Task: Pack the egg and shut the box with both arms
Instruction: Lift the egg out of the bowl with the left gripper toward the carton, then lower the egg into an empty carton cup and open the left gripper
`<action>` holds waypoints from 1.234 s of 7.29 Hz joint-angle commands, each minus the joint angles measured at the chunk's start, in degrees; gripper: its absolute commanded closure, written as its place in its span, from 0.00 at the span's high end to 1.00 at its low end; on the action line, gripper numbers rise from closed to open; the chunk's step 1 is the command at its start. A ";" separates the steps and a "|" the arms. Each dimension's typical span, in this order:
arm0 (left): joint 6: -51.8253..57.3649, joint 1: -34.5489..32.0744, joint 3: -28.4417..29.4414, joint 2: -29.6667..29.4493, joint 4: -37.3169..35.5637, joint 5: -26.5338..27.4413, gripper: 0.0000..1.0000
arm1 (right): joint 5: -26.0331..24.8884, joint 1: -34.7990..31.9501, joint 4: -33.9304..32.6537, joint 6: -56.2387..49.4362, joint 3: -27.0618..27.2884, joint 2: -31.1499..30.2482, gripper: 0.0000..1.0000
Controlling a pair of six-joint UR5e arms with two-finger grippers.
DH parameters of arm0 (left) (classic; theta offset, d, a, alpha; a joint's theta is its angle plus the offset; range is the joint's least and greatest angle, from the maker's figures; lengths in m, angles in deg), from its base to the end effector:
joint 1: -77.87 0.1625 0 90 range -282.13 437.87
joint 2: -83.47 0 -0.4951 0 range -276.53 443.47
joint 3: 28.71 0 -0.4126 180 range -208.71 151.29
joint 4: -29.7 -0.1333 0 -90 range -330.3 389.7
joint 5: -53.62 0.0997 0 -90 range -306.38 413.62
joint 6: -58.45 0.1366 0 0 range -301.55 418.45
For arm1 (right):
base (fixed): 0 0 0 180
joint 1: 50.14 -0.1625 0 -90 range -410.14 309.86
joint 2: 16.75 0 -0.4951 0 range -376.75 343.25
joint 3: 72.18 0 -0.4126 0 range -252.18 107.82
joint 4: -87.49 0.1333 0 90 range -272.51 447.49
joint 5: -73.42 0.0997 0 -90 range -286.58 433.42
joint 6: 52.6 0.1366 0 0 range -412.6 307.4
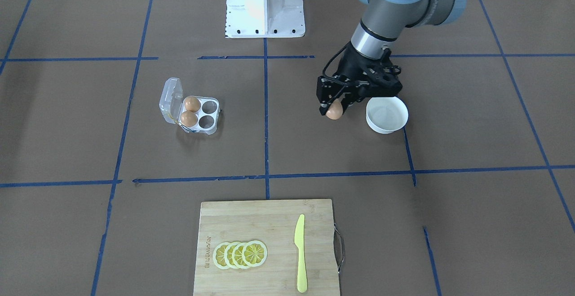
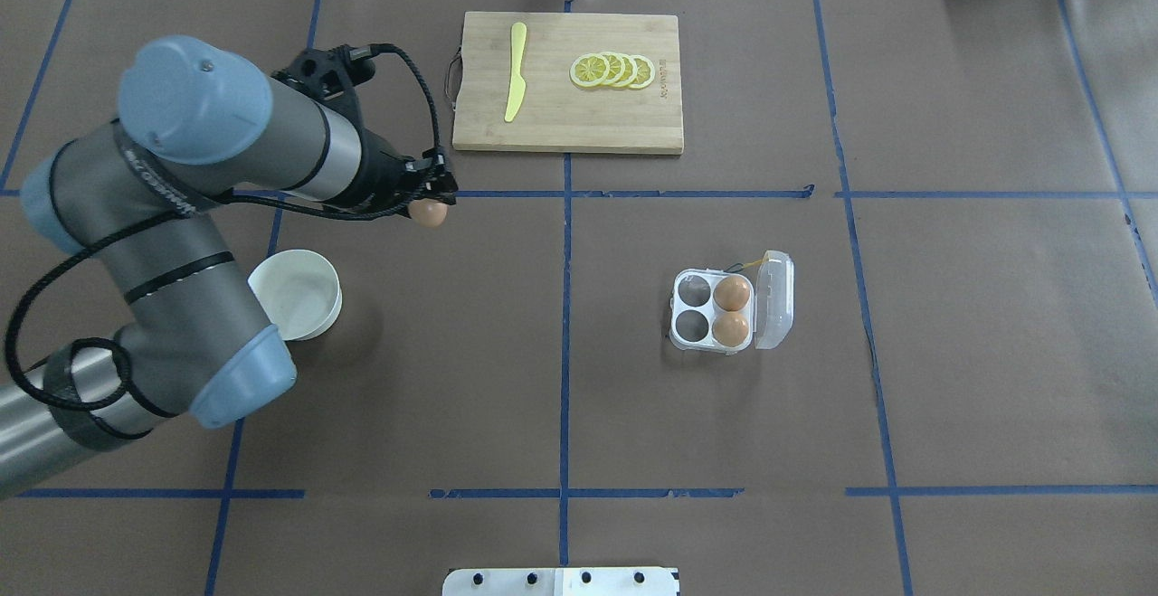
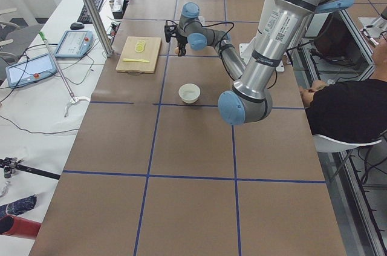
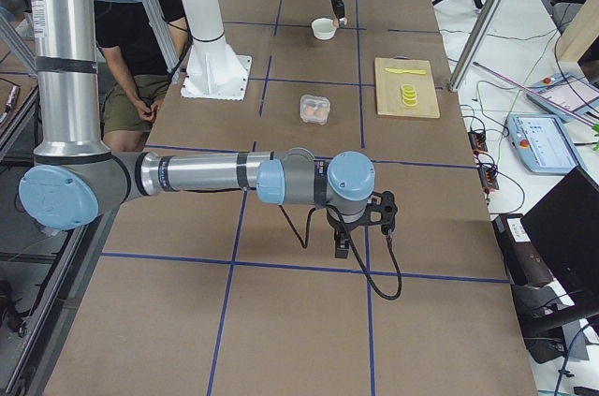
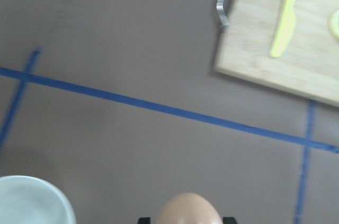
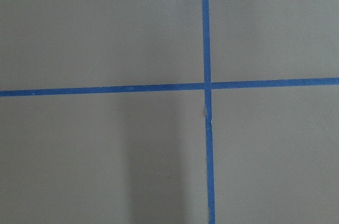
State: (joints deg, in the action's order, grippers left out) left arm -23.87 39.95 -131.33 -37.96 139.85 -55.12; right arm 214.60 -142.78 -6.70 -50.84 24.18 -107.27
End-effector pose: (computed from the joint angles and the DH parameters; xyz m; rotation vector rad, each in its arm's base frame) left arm 0.5088 -0.5097 0.2646 0.1614 1.1391 -0.2854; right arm 0.0502 -0.5063 0.6983 0.0337 -0.8931 0.0588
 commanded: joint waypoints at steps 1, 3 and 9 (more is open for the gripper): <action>-1.00 8.17 8.81 -4.94 15.38 7.36 0.00 | 0.24 0.00 -0.02 0.00 0.23 0.16 1.00; -0.04 15.31 19.06 -13.25 24.89 14.66 0.00 | 0.24 0.00 -0.02 0.00 0.23 0.17 1.00; 4.98 18.50 31.78 -19.45 34.08 19.71 0.00 | 1.21 0.00 -0.02 0.09 0.06 0.17 1.00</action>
State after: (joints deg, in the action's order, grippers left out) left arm -18.88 58.33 -100.35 -56.93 173.40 -35.58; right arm 215.46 -142.78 -6.73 -50.76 24.30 -107.11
